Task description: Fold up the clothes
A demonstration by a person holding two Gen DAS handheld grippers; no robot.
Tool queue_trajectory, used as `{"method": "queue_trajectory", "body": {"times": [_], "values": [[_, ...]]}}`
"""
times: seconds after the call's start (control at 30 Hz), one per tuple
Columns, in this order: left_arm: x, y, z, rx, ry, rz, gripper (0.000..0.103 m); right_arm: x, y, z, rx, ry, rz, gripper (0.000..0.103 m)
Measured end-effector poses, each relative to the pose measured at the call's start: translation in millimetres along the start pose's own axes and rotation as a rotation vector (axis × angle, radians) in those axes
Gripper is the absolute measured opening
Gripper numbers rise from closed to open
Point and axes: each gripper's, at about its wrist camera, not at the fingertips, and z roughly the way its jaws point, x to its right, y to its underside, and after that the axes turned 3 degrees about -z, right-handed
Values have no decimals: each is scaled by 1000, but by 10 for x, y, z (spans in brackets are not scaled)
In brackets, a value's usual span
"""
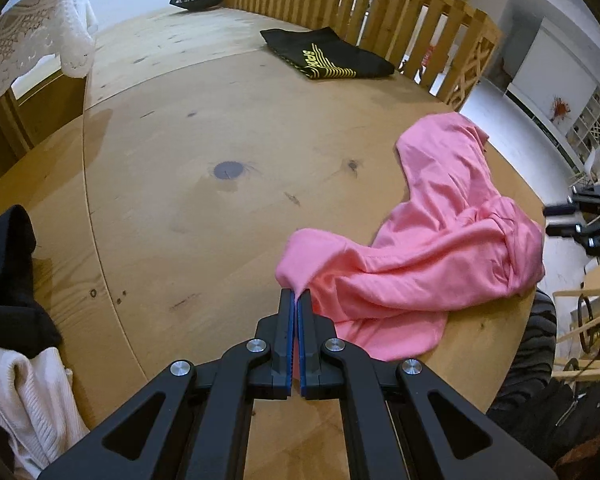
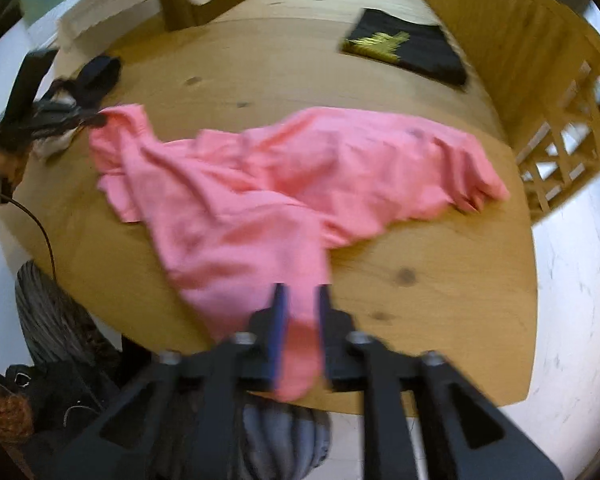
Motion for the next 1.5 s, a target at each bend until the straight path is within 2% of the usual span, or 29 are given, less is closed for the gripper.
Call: {"method": "queue_trajectory", "body": {"times": [0.03, 0.1, 0.33, 0.43, 0.63, 0.73, 0.9, 0.97, 1.03, 1.1, 1.17, 1.33, 1.5], "values": [[1, 9, -16, 1, 3, -1, 1, -44, -57, 23, 1, 15, -14, 58], [-3, 31, -20, -1, 6, 2, 1, -86, -168, 80, 5, 53, -34, 59], [-18, 109, -36, -8, 17, 13, 1, 7, -427, 565, -98, -41, 19, 56], [-48, 149, 6, -19, 13, 14, 1, 91, -377, 658, -125, -126, 54, 4], [-70, 283, 55, -44, 29, 12, 1, 268, -151, 233, -13, -238, 131, 4], [2, 455, 69, -78, 54, 26, 1, 367, 84, 58, 8, -237, 157, 4], [158, 646, 165, -137, 98, 63, 1, 481, 449, 328, -109, -135, 191, 4], [209, 643, 179, -139, 98, 76, 1, 478, 463, 408, -137, -120, 204, 9], [261, 639, 172, -140, 95, 95, 1, 416, 415, 368, -130, -106, 174, 10], [304, 648, 154, -141, 84, 119, 2, 345, 372, 279, -102, -77, 131, 22], [340, 656, 131, -142, 71, 134, 2, 294, 349, 199, -81, -54, 95, 42], [414, 645, 94, -141, 72, 164, 2, 177, 293, 36, -35, -2, 13, 45], [455, 589, 127, -143, 58, 183, 3, 80, 244, 216, -64, -4, -48, 45]]}}
